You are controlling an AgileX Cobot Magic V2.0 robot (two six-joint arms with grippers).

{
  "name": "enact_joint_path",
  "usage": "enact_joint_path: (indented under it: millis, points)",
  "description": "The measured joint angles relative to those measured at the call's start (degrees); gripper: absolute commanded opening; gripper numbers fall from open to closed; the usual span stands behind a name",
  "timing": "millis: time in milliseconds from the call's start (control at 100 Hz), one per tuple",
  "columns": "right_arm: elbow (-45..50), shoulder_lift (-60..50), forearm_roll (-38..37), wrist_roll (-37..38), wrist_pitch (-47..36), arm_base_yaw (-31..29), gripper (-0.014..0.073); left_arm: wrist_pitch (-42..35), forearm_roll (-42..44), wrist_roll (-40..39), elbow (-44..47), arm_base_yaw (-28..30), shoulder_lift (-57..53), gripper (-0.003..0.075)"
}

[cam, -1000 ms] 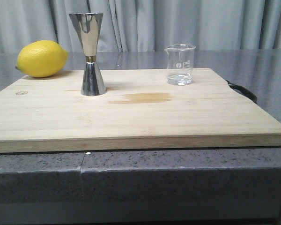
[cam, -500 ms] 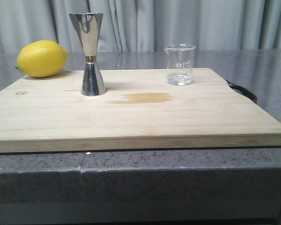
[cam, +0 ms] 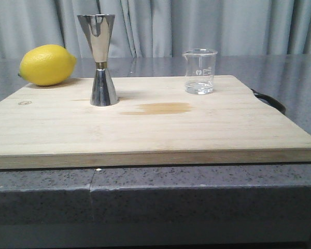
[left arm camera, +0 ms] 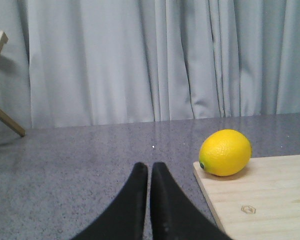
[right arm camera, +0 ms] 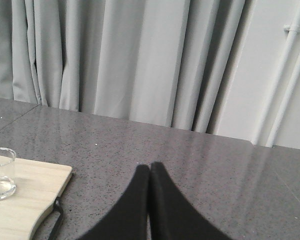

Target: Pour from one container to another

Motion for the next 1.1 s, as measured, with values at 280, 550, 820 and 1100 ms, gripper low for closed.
enact_joint_path:
  millis: [280, 550, 820, 1100]
  points:
    - [0.0, 0.0, 0.0, 0.0, 0.0, 0.0, -0.0071, 12.3, 71.6, -76.1, 2.4, 4.0, -3.2, -0.0019]
    - [0.0, 0.0, 0.0, 0.0, 0.0, 0.0, -0.0071, 11.8, 81.6, -87.2, 7.5, 4.6, -3.2, -0.0019]
    - [0.0, 0.0, 0.0, 0.0, 0.0, 0.0, -0.0071, 4.1, 83.1, -87.9, 7.5, 4.6, -3.2, -0.0019]
    - [0.0, 0.0, 0.0, 0.0, 0.0, 0.0, -0.0071, 4.1, 83.4, -88.0, 7.5, 4.6, -3.2, -0.0019]
